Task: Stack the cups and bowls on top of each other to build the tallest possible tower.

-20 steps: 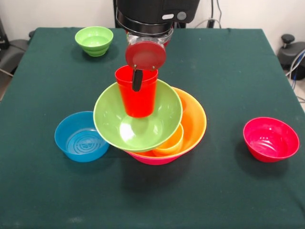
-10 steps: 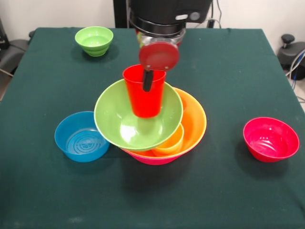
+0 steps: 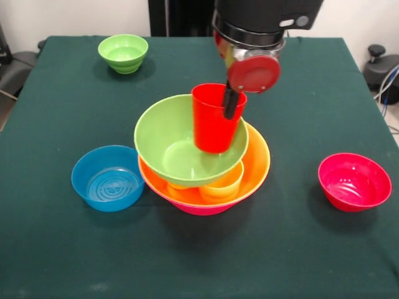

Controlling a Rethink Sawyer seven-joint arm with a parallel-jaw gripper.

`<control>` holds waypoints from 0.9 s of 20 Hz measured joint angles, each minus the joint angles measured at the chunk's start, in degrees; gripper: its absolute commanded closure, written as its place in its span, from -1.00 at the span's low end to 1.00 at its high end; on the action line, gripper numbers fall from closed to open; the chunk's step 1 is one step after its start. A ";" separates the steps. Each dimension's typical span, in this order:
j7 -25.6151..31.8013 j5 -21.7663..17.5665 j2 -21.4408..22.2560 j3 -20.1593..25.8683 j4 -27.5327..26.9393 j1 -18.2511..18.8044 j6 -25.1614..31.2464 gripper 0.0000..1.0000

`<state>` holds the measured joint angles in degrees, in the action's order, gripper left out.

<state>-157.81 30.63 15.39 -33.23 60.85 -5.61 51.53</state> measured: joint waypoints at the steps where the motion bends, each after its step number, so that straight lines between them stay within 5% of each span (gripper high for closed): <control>1: 0.00 -0.02 0.04 0.00 0.29 -0.19 -0.13 1.00; 18: 0.00 0.00 2.90 0.11 6.92 1.41 -5.57 1.00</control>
<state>-157.81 30.63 18.28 -33.12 67.77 -4.20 45.96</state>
